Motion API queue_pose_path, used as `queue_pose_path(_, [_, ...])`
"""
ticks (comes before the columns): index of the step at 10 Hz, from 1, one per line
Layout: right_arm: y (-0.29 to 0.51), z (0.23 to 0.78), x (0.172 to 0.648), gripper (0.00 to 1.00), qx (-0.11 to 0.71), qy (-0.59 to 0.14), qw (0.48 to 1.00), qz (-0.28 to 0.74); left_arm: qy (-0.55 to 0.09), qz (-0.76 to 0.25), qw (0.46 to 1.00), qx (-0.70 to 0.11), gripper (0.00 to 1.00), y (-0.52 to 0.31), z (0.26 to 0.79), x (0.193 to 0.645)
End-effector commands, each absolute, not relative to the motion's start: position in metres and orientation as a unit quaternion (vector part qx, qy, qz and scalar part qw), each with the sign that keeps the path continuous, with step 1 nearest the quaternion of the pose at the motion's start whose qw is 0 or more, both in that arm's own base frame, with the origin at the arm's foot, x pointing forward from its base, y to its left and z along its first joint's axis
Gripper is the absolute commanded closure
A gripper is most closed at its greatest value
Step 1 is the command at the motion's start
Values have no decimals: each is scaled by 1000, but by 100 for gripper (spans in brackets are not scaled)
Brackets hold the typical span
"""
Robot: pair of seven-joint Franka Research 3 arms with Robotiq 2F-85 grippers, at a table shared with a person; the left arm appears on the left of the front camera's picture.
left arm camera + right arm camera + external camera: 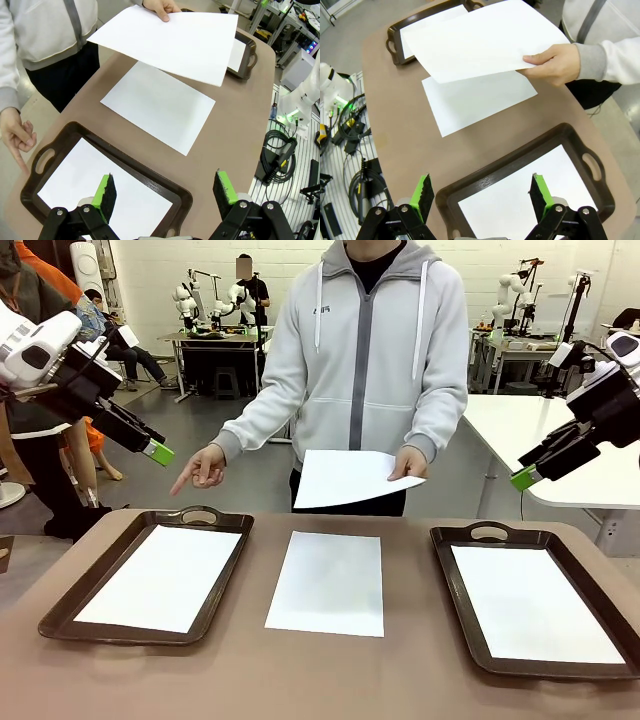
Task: Sort the A4 documents.
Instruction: Receive the A4 Paper.
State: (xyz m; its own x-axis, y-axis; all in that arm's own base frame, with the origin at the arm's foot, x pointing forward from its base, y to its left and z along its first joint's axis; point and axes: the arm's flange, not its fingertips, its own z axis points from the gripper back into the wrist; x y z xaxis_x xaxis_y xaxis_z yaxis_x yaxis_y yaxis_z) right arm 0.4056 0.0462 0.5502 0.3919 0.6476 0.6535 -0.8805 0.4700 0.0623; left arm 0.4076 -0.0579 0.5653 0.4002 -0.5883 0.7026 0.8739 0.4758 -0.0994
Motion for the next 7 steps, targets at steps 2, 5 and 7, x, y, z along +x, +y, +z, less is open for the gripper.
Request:
queue_pose_path(2, [47,551,406,0,201,-284,810,473,-308,-462,798,-235,0,-56,564,407])
queue_pose_path(5, [47,551,406,0,201,-284,810,473,-305,-455,803,-234,0,-58,565,408])
queue_pose_path(7, [47,551,406,0,201,-284,810,473,-309,-426,808,-267,0,-65,562,431])
